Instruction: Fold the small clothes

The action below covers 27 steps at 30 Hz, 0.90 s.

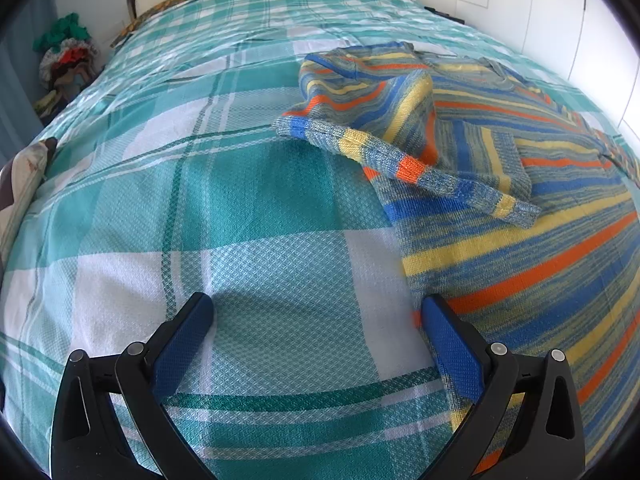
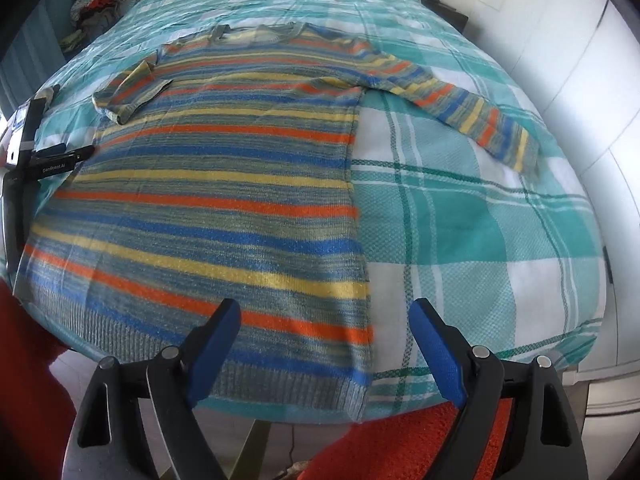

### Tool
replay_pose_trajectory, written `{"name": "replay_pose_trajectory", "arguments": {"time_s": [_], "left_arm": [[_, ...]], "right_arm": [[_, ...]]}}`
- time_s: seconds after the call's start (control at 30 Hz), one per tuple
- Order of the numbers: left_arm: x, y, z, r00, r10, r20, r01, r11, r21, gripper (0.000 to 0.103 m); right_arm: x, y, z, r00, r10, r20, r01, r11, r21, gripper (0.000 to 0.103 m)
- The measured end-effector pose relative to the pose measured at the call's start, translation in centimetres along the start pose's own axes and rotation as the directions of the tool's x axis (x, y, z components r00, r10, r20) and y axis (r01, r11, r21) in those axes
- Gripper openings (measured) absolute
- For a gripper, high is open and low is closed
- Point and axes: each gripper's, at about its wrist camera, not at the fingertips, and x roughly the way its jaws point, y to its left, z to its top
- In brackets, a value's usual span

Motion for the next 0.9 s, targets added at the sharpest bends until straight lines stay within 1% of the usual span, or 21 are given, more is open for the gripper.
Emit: {"name": "replay_pose_trajectory", "arguments": {"time_s": [0.27, 0.9], "left_arm": [[0.00, 0.00, 0.00, 1.000, 0.000, 0.000, 0.000, 1.000, 0.000, 0.103], [0.01, 0.02, -0.02, 1.000, 0.000, 0.000, 0.000, 1.000, -0.002, 0.103]], "right_arm": [[0.17, -0.64, 0.11, 1.000, 0.007, -0.012, -0.007, 0.999, 0.042, 0.085], [0.34, -0.05, 0.12, 1.000, 0.014, -0.019, -0.013, 0.999, 0.036, 0.085]]}}
